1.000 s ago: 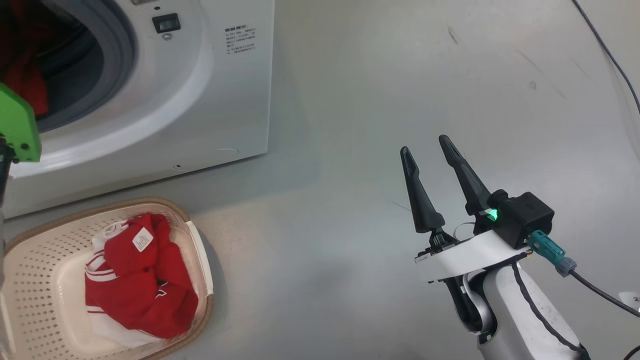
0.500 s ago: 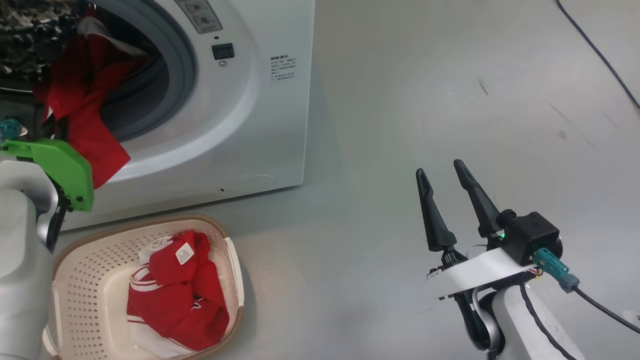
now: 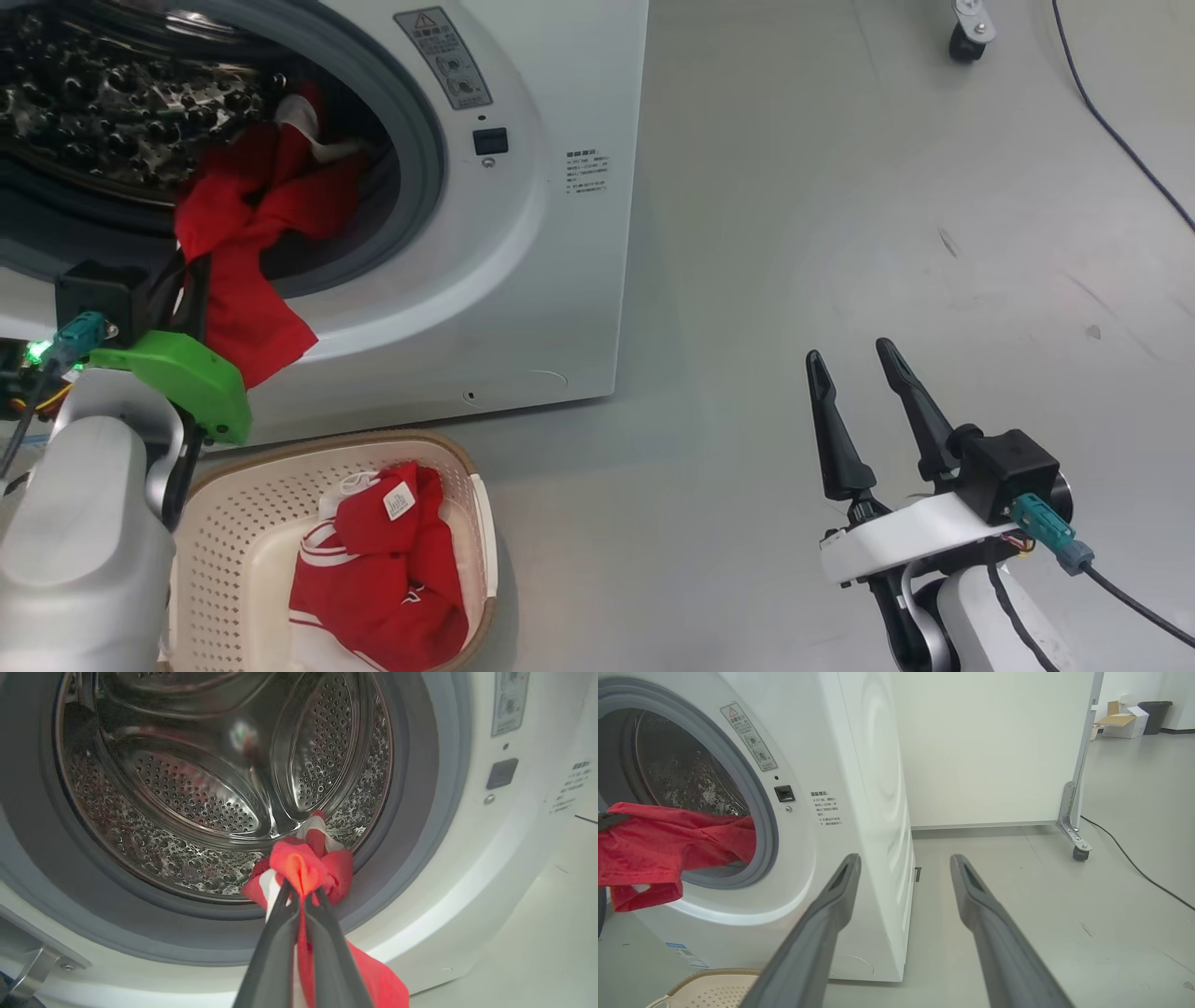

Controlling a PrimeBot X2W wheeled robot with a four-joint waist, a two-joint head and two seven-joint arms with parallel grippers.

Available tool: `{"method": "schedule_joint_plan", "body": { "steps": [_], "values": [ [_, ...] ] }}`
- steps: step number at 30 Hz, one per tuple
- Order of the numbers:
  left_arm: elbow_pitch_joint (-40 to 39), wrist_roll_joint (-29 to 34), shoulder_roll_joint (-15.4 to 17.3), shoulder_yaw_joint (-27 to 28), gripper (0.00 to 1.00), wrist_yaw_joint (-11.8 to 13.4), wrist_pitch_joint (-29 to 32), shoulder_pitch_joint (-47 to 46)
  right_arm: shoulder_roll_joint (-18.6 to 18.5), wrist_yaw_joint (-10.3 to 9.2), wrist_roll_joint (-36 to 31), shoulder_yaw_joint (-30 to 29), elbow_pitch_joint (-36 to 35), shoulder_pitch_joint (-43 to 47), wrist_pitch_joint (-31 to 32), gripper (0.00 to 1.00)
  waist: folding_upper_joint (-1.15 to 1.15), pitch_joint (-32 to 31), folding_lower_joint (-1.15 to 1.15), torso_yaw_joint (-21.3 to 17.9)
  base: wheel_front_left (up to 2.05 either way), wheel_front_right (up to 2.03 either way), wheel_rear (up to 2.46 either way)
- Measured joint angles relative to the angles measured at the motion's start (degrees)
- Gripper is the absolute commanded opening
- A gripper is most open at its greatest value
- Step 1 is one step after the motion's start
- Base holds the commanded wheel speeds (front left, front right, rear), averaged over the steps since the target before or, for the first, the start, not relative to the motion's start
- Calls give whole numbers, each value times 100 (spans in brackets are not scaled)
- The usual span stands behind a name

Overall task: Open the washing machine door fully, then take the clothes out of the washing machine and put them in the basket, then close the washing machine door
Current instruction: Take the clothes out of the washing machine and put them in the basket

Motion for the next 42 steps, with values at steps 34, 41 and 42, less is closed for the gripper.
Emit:
{"method": "schedule_joint_plan", "body": {
  "steps": [34,41,42],
  "values": [
    [-2642,-99,-185,515,0,312,-498,622,-4,140,-90,-46,9,264,0,100,0,-394,0,195,0,0,0],
    [-2408,-97,-185,334,0,382,-215,1311,-2,185,-97,-47,9,274,0,100,0,-370,0,159,0,0,0],
    [-2350,-96,-185,334,0,434,-145,1405,-2,185,-98,-52,9,276,0,100,0,-364,0,155,0,0,0]
  ]
}}
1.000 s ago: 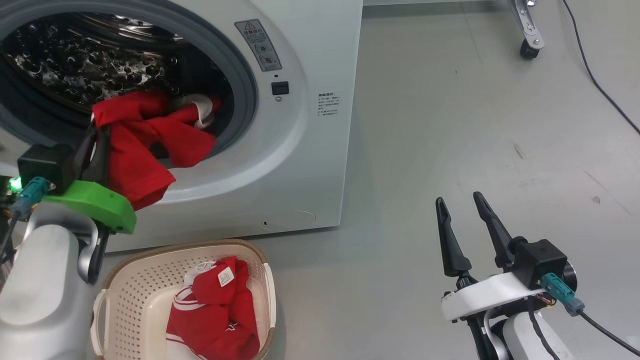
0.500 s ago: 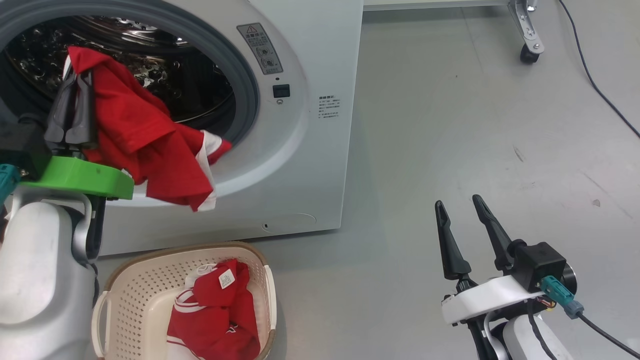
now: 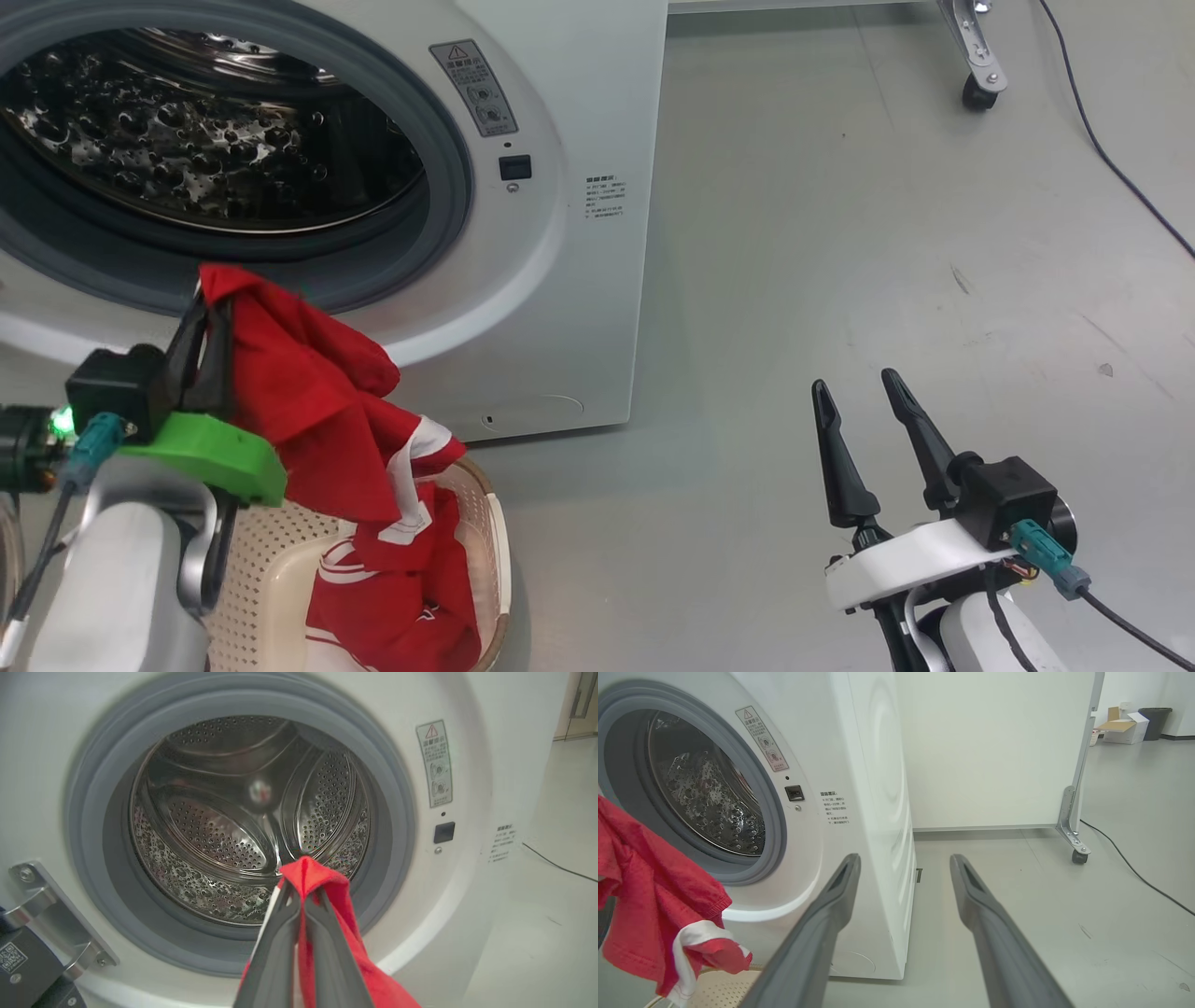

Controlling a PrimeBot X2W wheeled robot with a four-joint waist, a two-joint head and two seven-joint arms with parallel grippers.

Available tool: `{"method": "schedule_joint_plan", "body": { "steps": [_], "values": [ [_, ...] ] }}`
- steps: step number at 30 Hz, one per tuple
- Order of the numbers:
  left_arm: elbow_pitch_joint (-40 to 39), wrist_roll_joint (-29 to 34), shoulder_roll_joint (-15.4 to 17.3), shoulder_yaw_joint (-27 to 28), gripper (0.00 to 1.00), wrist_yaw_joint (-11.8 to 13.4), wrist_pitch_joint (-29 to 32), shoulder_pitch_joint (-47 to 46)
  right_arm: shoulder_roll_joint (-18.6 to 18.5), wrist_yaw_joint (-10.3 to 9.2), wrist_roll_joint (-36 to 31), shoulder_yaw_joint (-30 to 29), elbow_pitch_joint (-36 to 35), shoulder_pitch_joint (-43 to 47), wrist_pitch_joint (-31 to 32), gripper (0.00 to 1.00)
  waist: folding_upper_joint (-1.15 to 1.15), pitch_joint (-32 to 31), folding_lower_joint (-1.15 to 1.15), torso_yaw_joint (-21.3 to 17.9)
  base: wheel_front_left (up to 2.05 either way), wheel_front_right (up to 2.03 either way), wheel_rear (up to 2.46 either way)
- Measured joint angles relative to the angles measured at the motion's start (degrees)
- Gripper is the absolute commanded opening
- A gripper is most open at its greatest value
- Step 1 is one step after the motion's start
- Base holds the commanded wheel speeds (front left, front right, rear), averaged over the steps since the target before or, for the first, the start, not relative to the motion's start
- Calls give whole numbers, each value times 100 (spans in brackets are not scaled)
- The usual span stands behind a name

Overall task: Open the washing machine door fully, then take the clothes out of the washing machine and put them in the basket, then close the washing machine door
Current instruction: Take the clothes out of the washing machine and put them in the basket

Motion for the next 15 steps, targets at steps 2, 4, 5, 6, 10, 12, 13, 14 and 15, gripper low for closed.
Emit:
{"method": "schedule_joint_plan", "body": {
  "steps": [2,4,5,6,10,12,13,14,15],
  "values": [
    [124,14,12,-2,0,69,160,175,0,0,-1,-9,-4,12,0,100,0,15,0,-6,0,0,0],
    [218,-27,-15,1,0,80,302,350,0,0,-31,-16,-19,27,0,100,0,40,0,-9,0,0,0],
    [238,-34,-25,-15,0,81,355,425,0,0,-47,-20,-31,43,0,100,0,61,0,-9,0,0,0],
    [253,-34,-26,-37,0,81,389,478,0,0,-51,-20,-38,57,0,100,0,85,0,-8,0,0,0],
    [309,-45,-47,-57,0,93,508,552,-4,0,-101,-20,-93,71,0,100,0,237,0,-3,0,0,0],
    [371,-45,-46,-71,0,121,594,554,-8,0,-121,-15,-118,70,0,100,0,313,0,-1,0,0,0],
    [412,-45,-46,-76,0,122,632,555,-10,0,-142,-11,-125,69,0,100,0,353,0,-2,0,0,0],
    [450,-45,-45,-80,0,122,651,557,-11,1,-154,1,-133,68,0,100,0,395,0,-3,0,0,0],
    [497,-44,-32,-98,0,123,701,557,-12,2,-163,16,-142,64,0,100,0,439,0,-4,0,0,0]
  ]
}}
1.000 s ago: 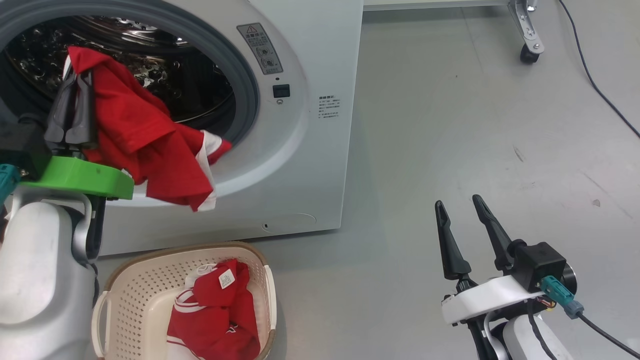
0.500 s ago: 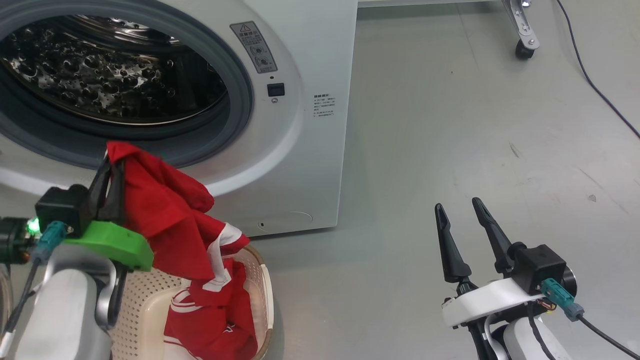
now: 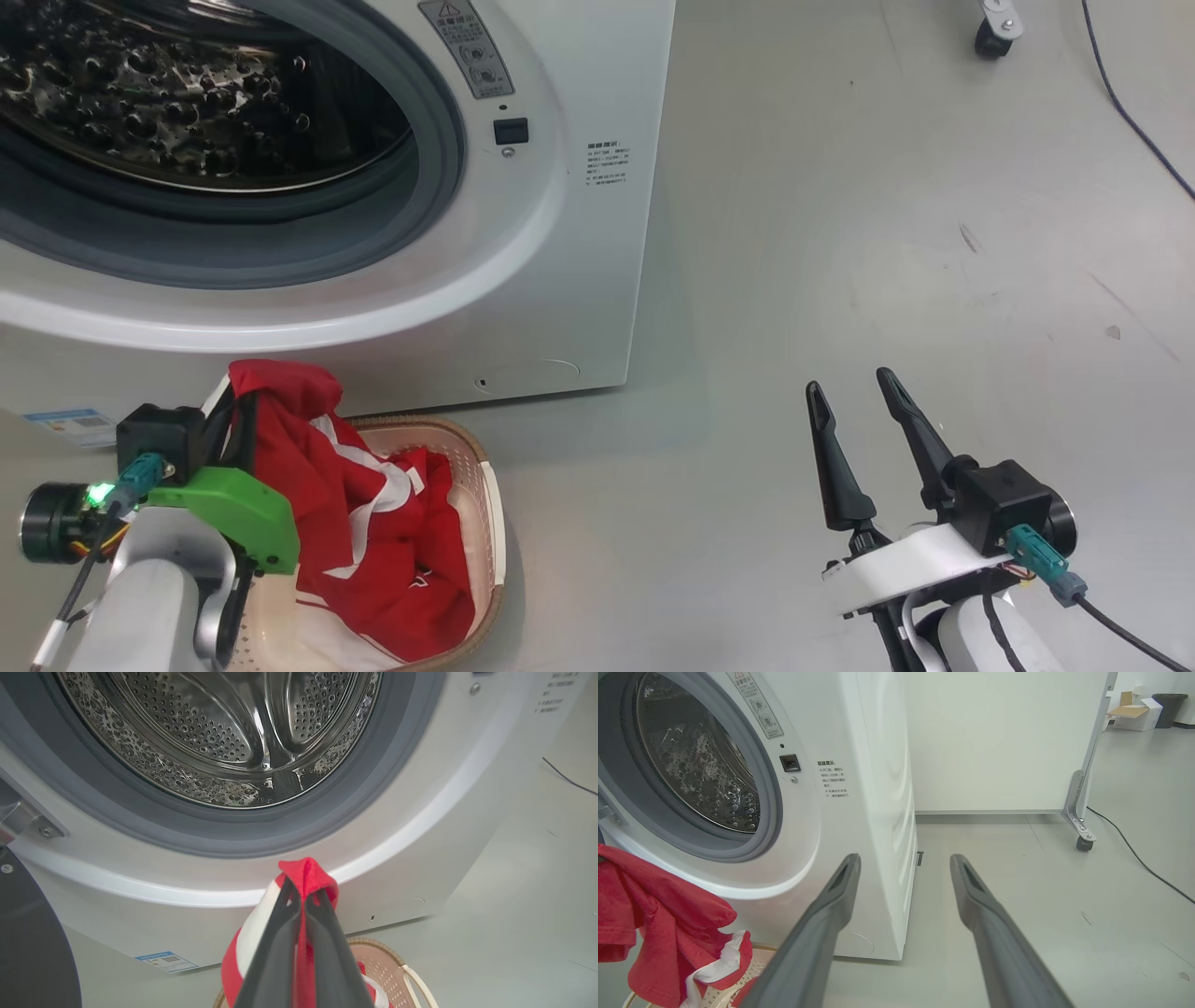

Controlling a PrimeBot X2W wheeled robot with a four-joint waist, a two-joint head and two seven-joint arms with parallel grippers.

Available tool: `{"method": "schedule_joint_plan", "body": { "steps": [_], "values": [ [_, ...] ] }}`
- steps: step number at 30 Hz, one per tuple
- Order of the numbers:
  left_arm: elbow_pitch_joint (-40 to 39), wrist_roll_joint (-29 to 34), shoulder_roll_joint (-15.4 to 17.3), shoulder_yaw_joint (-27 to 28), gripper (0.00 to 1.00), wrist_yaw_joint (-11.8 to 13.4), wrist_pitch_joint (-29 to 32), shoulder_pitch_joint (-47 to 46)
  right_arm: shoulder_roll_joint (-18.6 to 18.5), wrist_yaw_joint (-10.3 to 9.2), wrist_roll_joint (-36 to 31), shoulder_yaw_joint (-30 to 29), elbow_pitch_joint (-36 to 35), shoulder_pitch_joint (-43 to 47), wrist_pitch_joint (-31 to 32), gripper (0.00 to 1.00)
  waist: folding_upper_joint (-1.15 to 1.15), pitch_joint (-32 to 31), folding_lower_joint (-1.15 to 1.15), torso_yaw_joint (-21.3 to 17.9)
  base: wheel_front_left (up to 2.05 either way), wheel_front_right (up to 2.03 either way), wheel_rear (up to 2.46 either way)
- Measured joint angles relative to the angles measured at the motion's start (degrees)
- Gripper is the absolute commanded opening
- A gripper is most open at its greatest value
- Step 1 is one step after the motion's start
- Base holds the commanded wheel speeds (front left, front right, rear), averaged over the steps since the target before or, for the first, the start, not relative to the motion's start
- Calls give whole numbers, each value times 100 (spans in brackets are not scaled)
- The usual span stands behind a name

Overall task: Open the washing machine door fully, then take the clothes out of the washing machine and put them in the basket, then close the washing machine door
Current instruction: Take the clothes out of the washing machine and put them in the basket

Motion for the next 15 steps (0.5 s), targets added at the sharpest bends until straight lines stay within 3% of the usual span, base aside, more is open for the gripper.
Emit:
{"method": "schedule_joint_plan", "body": {
  "steps": [15],
  "values": [
    [864,0,145,-125,0,-43,411,102,-1,1,-123,89,-127,-227,0,100,0,765,0,-178,0,0,0]
  ]
}}
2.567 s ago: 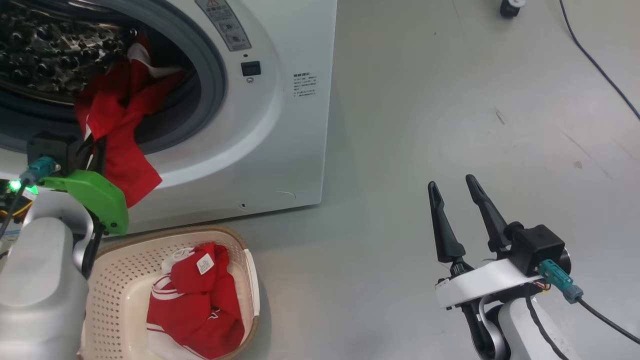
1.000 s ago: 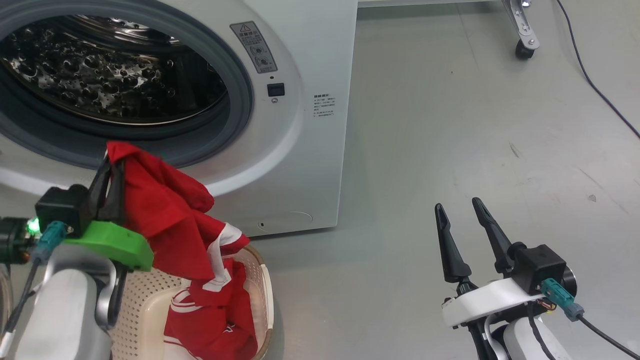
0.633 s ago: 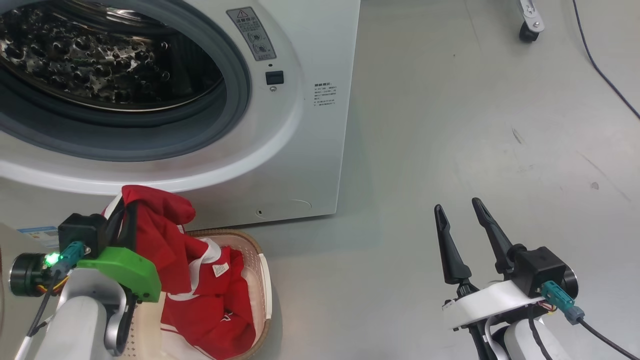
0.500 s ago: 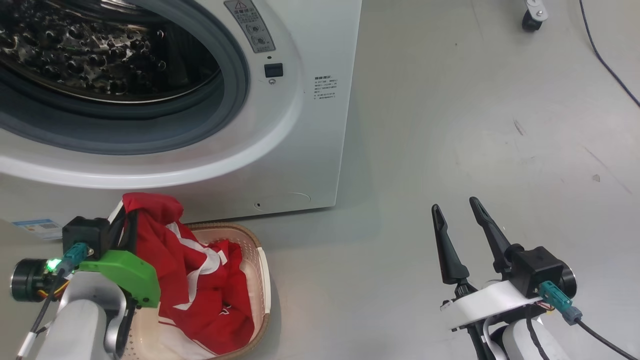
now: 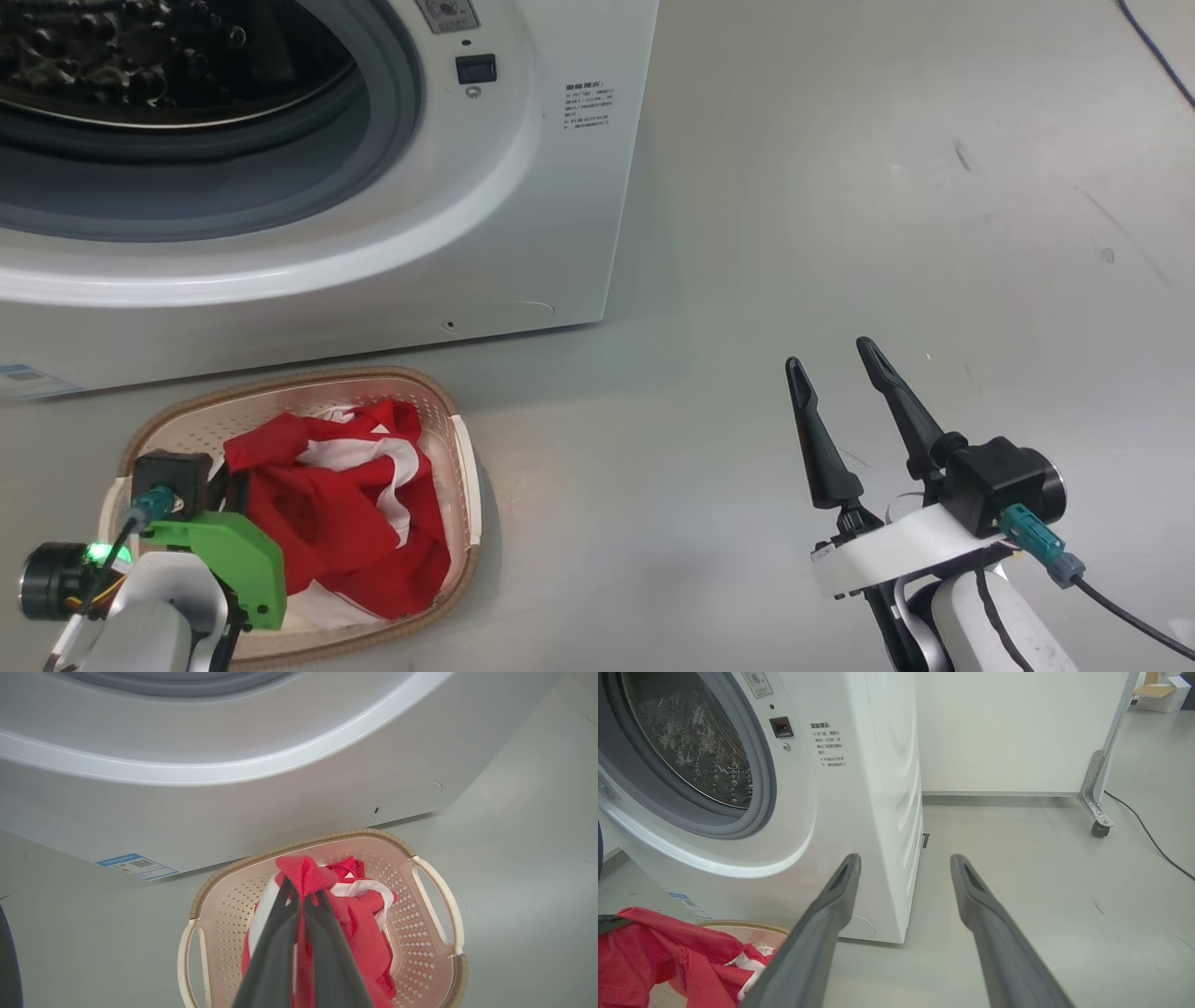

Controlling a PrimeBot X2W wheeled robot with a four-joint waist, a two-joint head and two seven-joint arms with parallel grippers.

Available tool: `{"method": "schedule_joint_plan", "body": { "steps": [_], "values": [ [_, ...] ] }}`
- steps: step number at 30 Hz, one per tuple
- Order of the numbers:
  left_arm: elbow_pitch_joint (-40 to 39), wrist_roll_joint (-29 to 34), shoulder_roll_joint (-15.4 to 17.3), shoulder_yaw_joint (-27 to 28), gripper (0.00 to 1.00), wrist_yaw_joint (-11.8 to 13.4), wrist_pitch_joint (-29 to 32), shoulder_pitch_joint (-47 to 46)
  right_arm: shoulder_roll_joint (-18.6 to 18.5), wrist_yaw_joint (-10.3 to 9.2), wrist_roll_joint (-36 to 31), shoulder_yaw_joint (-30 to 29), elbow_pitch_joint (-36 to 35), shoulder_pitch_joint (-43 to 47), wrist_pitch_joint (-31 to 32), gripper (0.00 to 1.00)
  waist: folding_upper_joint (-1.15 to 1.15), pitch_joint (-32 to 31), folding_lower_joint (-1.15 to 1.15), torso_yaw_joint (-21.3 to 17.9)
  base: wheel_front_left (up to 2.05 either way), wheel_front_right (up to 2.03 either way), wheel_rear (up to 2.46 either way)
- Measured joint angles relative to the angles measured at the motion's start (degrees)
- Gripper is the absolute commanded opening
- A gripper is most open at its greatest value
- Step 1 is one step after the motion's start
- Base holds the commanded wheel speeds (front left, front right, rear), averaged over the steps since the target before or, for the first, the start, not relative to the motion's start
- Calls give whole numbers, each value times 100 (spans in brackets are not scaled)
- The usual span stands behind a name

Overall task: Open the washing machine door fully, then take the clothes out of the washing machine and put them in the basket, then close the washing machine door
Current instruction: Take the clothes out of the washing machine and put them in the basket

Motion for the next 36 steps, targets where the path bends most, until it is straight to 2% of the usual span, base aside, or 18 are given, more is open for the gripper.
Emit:
{"method": "schedule_joint_plan", "body": {
  "steps": [9,21,29,36],
  "values": [
    [297,58,-91,-267,0,-166,186,-491,11,0,-11,91,-69,-220,0,100,0,464,0,-170,0,0,0],
    [955,37,-92,-194,0,-210,383,-887,30,-7,-11,111,-147,-360,0,100,0,980,0,-457,0,0,0],
    [1492,-219,-73,97,0,-201,504,-1162,43,-64,-68,80,-230,-489,0,100,0,1336,0,-582,0,0,0],
    [1894,-630,-89,581,0,-7,491,-1395,46,-120,-131,60,-291,-558,0,100,0,1553,0,-594,0,0,0]
  ]
}}
